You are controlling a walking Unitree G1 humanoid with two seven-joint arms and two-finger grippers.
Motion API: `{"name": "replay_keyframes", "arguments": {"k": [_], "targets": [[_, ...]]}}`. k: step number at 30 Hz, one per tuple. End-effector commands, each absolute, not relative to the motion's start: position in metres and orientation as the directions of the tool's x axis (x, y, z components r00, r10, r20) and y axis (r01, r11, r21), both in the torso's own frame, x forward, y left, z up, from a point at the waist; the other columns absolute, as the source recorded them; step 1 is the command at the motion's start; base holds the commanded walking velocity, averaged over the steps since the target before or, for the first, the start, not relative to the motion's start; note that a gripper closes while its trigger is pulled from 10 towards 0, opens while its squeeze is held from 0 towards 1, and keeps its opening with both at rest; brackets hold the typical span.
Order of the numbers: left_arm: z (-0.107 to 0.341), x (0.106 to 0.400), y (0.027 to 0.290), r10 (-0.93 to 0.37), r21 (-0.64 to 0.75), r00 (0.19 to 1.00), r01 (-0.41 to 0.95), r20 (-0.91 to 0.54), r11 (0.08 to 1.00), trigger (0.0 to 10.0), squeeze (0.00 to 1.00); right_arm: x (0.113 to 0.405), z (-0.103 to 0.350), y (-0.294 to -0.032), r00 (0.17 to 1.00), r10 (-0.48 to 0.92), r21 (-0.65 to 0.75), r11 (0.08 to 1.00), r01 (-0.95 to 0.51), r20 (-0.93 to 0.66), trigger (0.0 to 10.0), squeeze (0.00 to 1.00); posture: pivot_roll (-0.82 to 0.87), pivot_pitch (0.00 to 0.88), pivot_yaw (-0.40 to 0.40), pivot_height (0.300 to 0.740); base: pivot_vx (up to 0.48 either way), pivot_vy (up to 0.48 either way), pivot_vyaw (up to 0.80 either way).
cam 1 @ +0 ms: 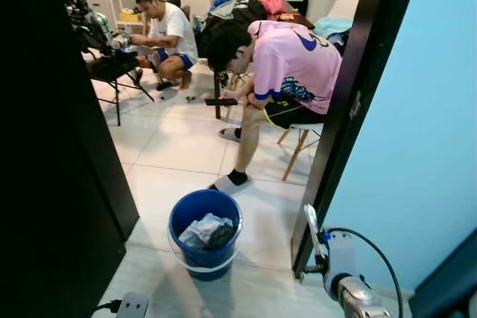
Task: Clean up the room
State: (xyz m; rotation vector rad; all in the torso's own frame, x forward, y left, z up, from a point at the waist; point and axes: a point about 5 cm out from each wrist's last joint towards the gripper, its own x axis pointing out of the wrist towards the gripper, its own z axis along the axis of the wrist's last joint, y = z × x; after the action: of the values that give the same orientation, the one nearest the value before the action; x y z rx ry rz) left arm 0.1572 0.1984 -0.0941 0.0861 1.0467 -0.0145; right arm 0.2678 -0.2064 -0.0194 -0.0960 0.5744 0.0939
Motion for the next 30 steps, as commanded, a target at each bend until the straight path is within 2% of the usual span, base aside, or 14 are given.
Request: {"name": "replay_keyframes", "arguments": {"k": [1,3,6,8,20,24,30], "targets": [[-0.092,0.162,0.200,0.027,0.066,0.516,0.057,-0.856,0.996,10.0,0.00,0.272,-0.014,-0.206,0.848,0.084,-0.070,0.988,-0.141,-0.523,10.0,0.00,-0.17,0.027,-0.010,0.740,0.480,0.000,0.00],[-0.092,0.162,0.200,0.027,0.066,0.516,0.057,-0.856,0.996,10.0,0.00,0.272,-0.014,-0.206,0.848,0.084,-0.070,0.988,-0.141,-0.523,10.0,0.00,-0.17,0.027,-0.010,0.740,0.480,0.000,0.00],[-0.091,0.163,0.199,0.025,0.064,0.517,0.058,-0.855,0.996,10.0,0.00,0.277,-0.010,-0.196,0.840,0.183,-0.068,0.965,-0.252,-0.511,10.0,0.00,-0.17,0.025,-0.012,0.740,0.480,0.000,0.00],[-0.091,0.163,0.199,0.024,0.063,0.519,0.058,-0.854,0.996,10.0,0.00,0.279,-0.009,-0.194,0.839,0.200,-0.069,0.960,-0.271,-0.507,10.0,0.00,-0.17,0.024,-0.012,0.740,0.480,0.000,0.00],[-0.089,0.170,0.195,-0.014,0.023,0.537,0.063,-0.844,0.998,10.0,0.00,0.288,-0.002,-0.188,0.836,0.225,-0.058,0.955,-0.291,-0.500,10.0,0.00,-0.17,0.028,-0.012,0.740,0.480,0.000,-0.07],[-0.089,0.171,0.189,-0.051,-0.019,0.536,0.066,-0.843,0.998,10.0,0.00,0.288,-0.002,-0.188,0.839,0.222,-0.053,0.957,-0.284,-0.497,10.0,0.00,-0.16,0.031,-0.012,0.740,0.167,0.000,-0.75],[-0.088,0.173,0.184,-0.101,-0.051,0.531,0.109,-0.842,0.993,10.0,0.00,0.289,-0.001,-0.187,0.840,0.226,-0.067,0.953,-0.296,-0.493,10.0,0.00,-0.17,0.031,-0.011,0.740,0.000,-0.069,0.00]]}}
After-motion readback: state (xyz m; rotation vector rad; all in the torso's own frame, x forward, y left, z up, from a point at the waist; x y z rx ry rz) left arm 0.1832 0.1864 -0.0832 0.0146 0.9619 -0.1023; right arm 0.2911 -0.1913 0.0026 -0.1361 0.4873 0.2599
